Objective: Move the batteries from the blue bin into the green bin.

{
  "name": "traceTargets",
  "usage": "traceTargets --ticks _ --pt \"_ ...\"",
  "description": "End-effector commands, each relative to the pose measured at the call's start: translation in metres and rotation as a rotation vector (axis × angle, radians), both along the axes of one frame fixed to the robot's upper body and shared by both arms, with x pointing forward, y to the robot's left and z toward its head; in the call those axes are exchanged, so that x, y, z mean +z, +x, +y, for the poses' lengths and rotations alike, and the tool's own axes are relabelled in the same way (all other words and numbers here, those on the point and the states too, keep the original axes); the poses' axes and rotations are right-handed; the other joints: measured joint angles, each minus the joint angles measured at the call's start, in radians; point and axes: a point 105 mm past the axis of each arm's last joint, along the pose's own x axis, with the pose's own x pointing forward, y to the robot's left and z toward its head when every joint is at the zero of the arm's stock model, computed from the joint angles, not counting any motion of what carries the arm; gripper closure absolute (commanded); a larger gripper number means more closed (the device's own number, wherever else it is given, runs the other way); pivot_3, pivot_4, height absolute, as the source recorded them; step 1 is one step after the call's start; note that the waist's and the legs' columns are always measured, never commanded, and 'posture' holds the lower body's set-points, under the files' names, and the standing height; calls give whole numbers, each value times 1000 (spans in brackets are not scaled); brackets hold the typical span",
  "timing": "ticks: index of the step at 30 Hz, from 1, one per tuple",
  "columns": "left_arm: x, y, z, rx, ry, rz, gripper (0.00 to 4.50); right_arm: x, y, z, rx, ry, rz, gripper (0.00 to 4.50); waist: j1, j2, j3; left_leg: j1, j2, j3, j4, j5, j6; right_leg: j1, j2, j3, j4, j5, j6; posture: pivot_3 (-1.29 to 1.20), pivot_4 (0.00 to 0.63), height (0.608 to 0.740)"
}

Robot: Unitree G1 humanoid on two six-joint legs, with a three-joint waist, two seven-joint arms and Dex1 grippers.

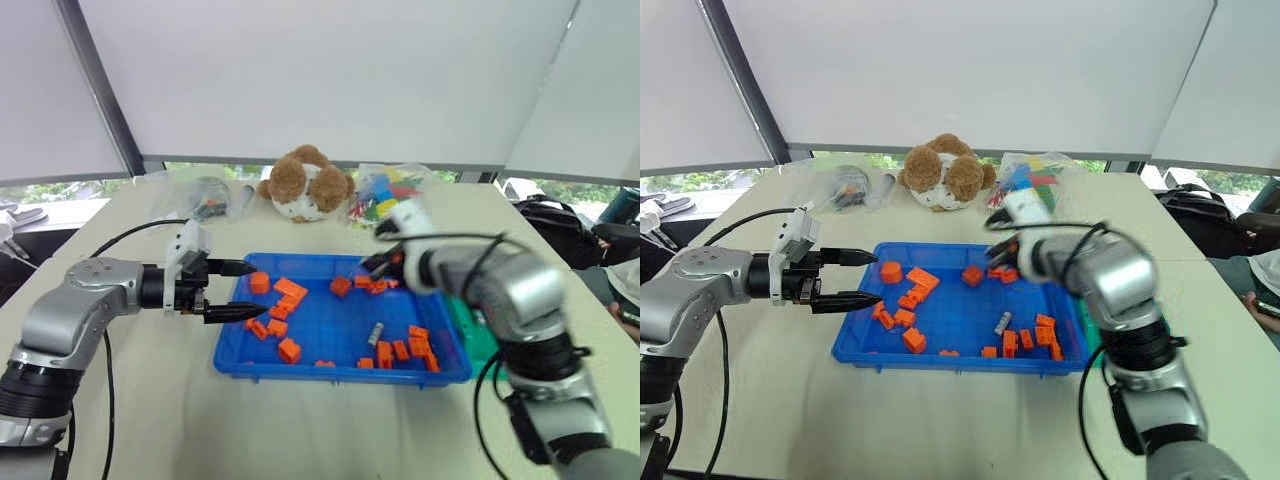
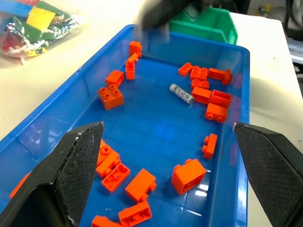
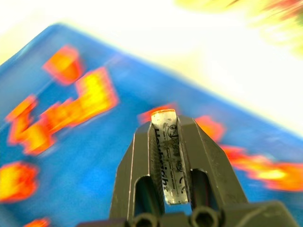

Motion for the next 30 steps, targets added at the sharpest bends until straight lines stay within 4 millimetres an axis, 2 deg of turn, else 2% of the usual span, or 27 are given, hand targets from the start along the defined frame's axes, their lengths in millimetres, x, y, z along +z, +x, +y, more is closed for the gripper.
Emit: traceTargets --ticks 1,4,8,9,11,14,17,18,21,24,28,30 --pt "8 -2 -2 -19 -2 -37 0 11 -15 -52 -133 -60 -26 4464 -1 0 0 0 0 0 0 0 0 0 0 0 0 0 0 0 150 733" --pt "7 -1 -3 -29 -6 -33 0 5 -26 -87 -221 -129 12 4464 -7 0 0 0 0 0 0 0 0 0 0 0 0 0 0 0 150 733" --pt "7 1 -5 -38 -8 -36 0 -11 -37 -108 -240 -203 73 4464 -16 0 0 1 1 0 -1 0 0 0 2 2 0 0 0 0 150 733" --pt "7 2 -6 -42 -9 -38 0 -16 -38 -112 -243 -208 88 3664 -17 0 0 2 1 0 -1 0 0 0 2 2 0 0 0 0 150 733" --pt "8 3 -8 -48 -10 -41 0 -22 -38 -118 -247 -208 102 3094 -14 0 0 1 1 0 -1 0 0 0 2 2 0 0 0 0 150 733" --pt "8 3 -8 -52 -8 -45 0 -28 -38 -122 -242 -194 113 1729 -9 0 0 1 1 0 0 0 0 0 2 2 0 0 0 0 150 733" --pt "8 3 -8 -50 -6 -47 0 -28 -36 -120 -231 -192 107 131 -7 0 0 1 1 0 0 0 0 0 1 2 0 0 0 0 150 733" --pt "8 3 -7 -49 -6 -47 0 -26 -35 -119 -228 -192 99 45 -7 0 0 1 1 0 0 0 0 0 1 2 0 0 0 0 150 733" --pt "8 3 -7 -45 -6 -48 0 -13 -29 -91 -137 -133 57 45 -10 0 0 1 1 0 0 0 0 0 1 2 0 0 0 0 150 733" --pt "8 3 -8 -44 -6 -48 0 -11 -28 -61 -37 -96 54 45 -13 0 0 1 1 0 0 0 0 -1 2 2 1 0 0 0 150 733" --pt "10 5 -9 -43 -8 -54 0 -29 -29 -8 129 -55 105 45 -9 0 0 1 1 0 0 0 0 -1 2 1 1 0 0 0 150 733" --pt "10 4 -10 -44 -7 -56 0 -38 -29 5 168 -63 122 45 -7 0 0 1 1 0 0 0 0 -1 2 1 1 0 0 0 150 733"
